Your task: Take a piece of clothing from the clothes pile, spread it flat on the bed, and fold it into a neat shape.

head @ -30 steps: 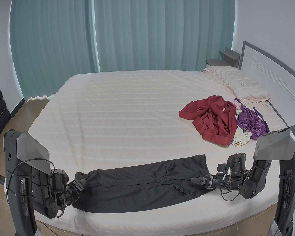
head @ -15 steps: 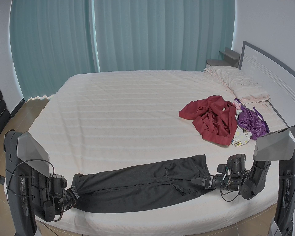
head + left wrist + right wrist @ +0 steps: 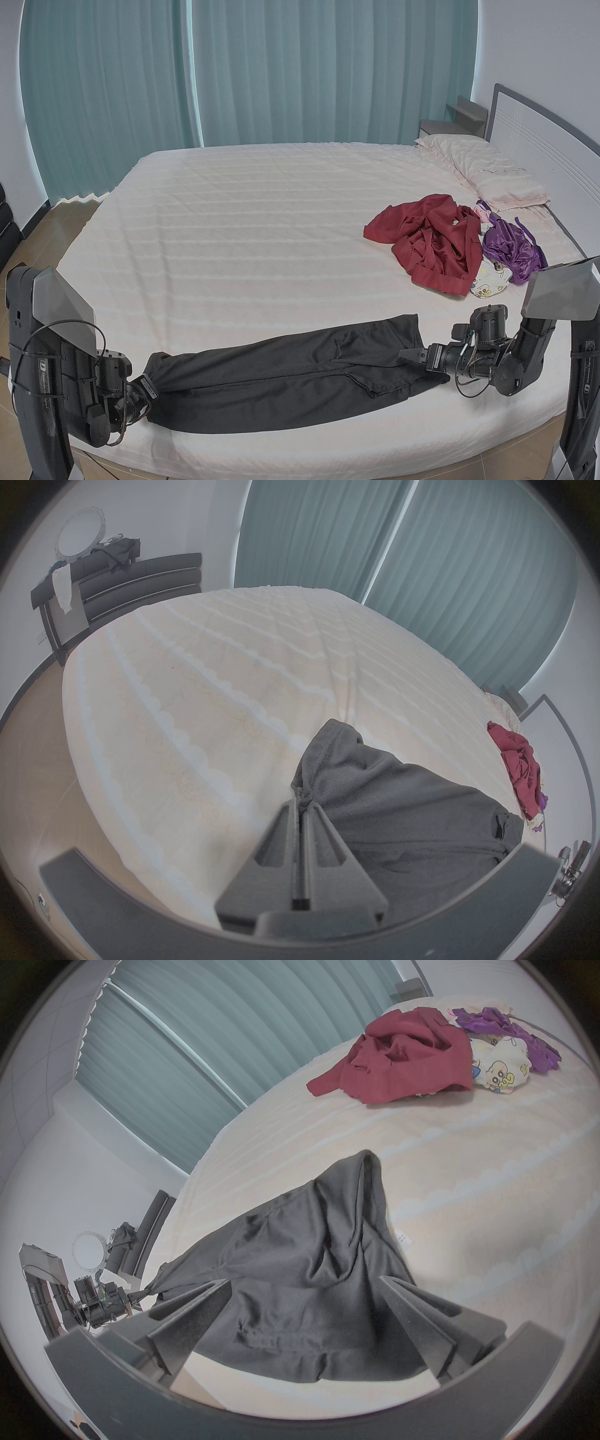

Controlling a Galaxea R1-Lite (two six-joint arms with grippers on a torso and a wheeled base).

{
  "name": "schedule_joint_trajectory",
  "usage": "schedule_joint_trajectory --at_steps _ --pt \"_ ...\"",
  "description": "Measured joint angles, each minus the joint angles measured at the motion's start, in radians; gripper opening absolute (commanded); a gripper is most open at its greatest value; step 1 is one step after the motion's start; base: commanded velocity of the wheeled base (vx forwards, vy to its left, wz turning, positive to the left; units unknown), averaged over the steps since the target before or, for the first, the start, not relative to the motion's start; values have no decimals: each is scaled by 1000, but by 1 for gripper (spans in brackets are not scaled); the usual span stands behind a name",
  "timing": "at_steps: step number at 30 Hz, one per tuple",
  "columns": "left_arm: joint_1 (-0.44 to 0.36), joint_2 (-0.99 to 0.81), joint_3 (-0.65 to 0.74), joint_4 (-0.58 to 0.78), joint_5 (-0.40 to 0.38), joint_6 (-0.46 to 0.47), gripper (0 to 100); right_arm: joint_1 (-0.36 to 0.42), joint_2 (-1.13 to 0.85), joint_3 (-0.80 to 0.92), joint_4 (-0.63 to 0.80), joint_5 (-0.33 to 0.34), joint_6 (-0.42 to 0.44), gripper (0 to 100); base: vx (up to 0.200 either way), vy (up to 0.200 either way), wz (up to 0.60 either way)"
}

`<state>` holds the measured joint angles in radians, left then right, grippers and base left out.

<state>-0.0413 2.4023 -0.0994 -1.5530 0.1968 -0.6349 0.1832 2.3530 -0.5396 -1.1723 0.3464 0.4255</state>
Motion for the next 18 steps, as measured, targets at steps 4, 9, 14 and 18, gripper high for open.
schedule_joint_trajectory --at_steps 4,9,14,18 --pt "3 1 -6 0 -1 -1 0 -11 14 -29 -4 -10 2 100 0 0 0" --pt "4 3 -14 0 -1 -5 0 -19 45 -89 -4 -16 3 100 0 0 0" --pt "8 3 -20 0 -3 -6 0 -20 73 -141 7 -17 7 100 0 0 0" --pt "11 4 -26 0 -2 -6 0 -13 103 -190 23 -17 21 0 0 0 0"
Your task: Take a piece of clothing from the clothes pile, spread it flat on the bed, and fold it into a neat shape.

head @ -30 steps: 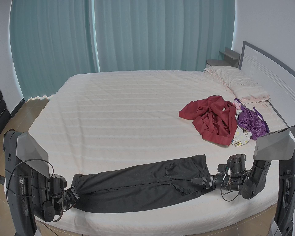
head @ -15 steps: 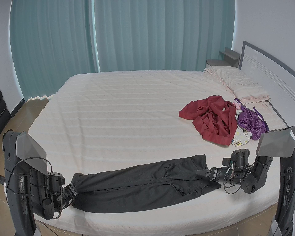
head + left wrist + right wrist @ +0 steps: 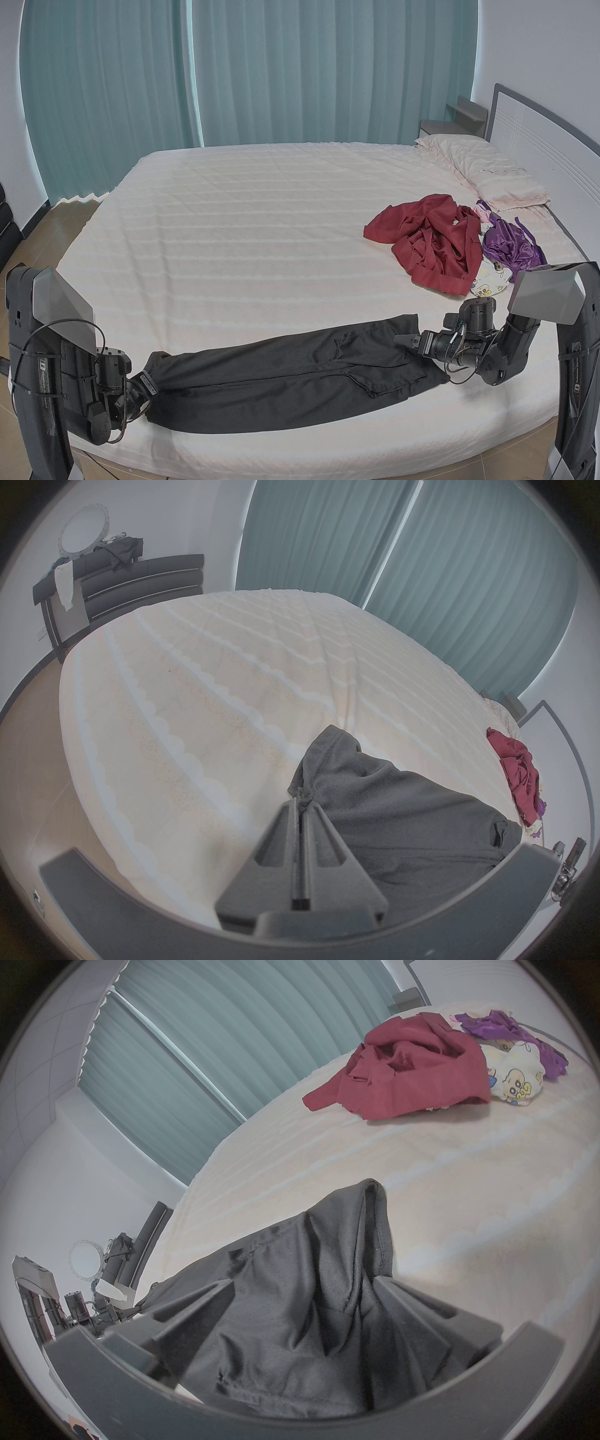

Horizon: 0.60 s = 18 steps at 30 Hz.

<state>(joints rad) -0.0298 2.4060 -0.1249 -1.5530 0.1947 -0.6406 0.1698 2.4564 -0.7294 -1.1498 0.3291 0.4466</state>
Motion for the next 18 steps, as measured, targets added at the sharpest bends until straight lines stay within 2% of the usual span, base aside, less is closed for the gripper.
schedule_joint_trajectory --at_steps 6,18 --pt "3 1 -3 0 0 0 0 1 31 -63 40 0 8 0 0 0 0" --pt "3 7 0 0 -2 0 0 -34 41 -79 -3 -33 61 0 0 0 0"
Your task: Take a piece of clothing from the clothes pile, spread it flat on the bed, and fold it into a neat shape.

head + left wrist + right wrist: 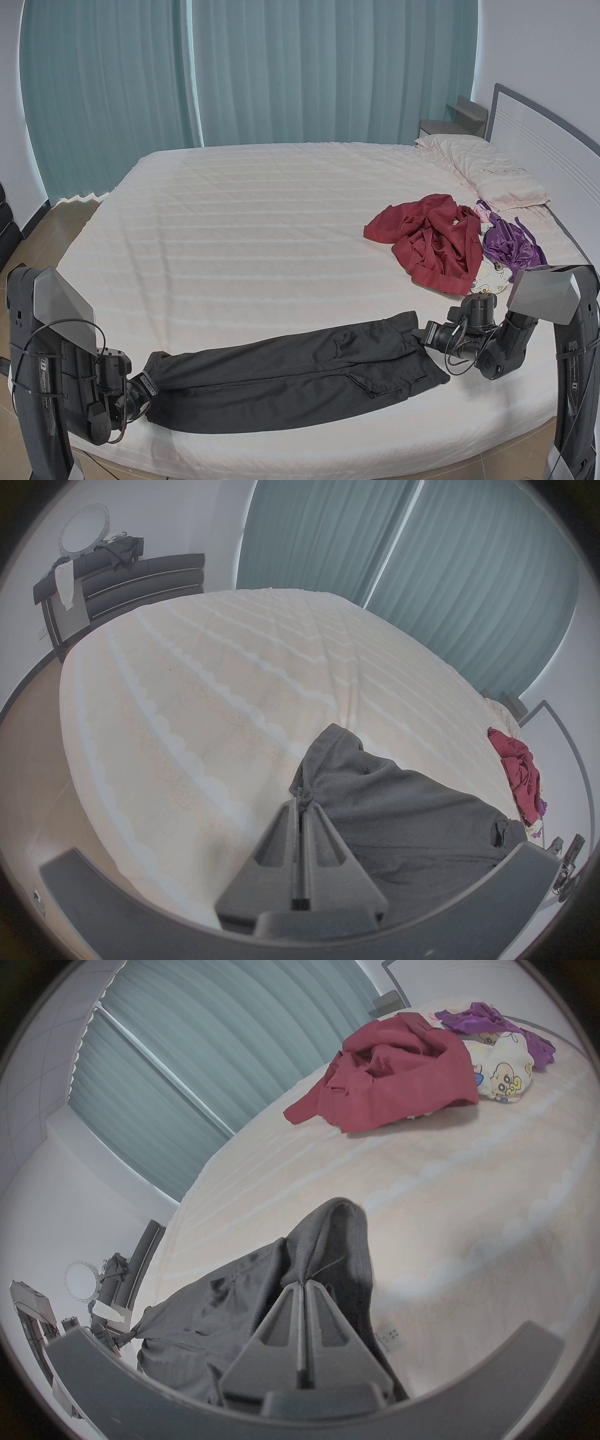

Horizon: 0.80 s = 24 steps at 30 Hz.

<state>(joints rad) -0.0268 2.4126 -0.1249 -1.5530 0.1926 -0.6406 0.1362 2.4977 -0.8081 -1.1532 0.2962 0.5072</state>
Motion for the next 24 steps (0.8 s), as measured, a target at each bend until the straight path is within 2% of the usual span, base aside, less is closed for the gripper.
schedule_joint_trajectory --at_steps 17,18,19,24 --pt "-15 6 21 0 -20 0 0 -31 8 18 -27 -2 21 0 0 0 0" --pt "-16 6 23 0 -20 0 100 -32 8 20 -27 -2 20 0 0 0 0" --pt "-17 6 24 0 -21 0 100 -32 8 22 -27 -2 20 100 0 0 0" --pt "-19 4 34 0 -40 1 100 -31 8 32 -29 -2 18 100 0 0 0"
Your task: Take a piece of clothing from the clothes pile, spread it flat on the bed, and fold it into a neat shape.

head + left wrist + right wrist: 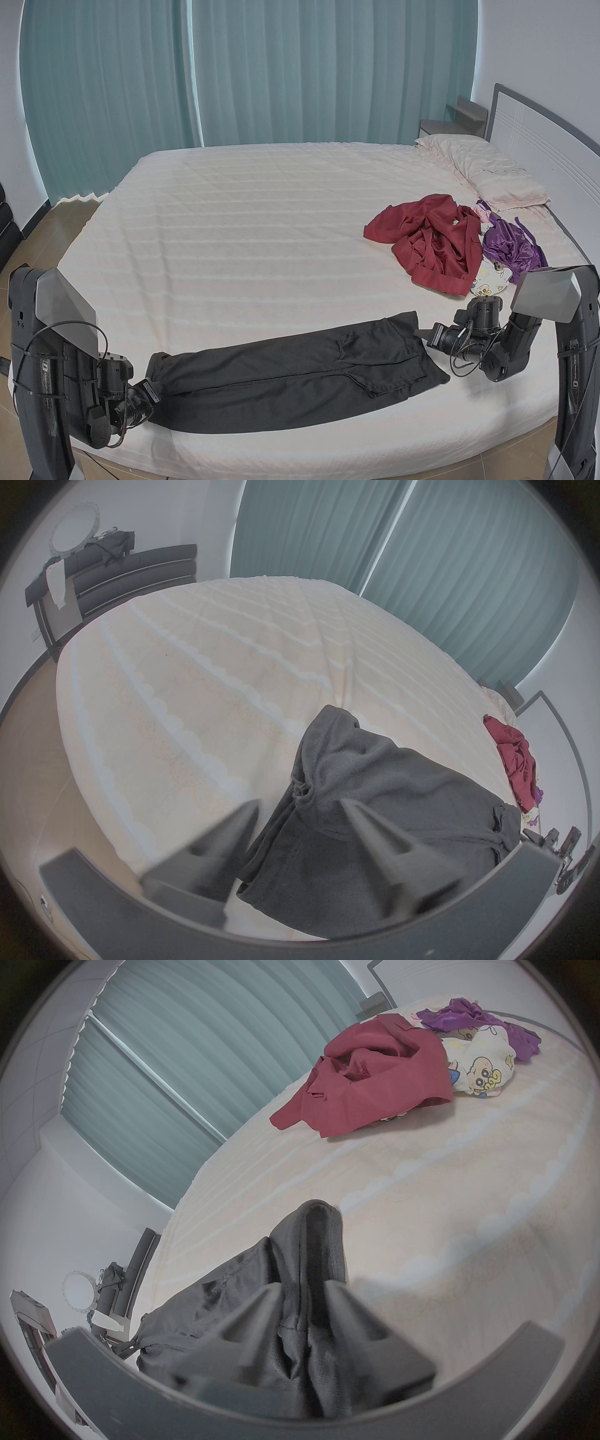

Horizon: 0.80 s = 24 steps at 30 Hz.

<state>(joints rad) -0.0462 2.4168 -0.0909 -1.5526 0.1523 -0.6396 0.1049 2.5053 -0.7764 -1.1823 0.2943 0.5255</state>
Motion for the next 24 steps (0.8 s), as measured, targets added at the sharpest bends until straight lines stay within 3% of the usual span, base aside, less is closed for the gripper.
schedule_joint_trajectory --at_steps 6,12,20,24 --pt "29 -54 0 0 -20 -1 100 0 -4 13 -14 0 5 100 0 0 0" --pt "115 -165 -49 34 -197 1 100 -9 -12 36 -44 1 27 100 0 0 0" --pt "162 -234 -263 416 -367 21 100 -10 -18 53 -63 1 57 100 0 0 0" --pt "170 -240 -372 584 -459 87 100 -5 -20 61 -68 1 63 100 0 0 0"
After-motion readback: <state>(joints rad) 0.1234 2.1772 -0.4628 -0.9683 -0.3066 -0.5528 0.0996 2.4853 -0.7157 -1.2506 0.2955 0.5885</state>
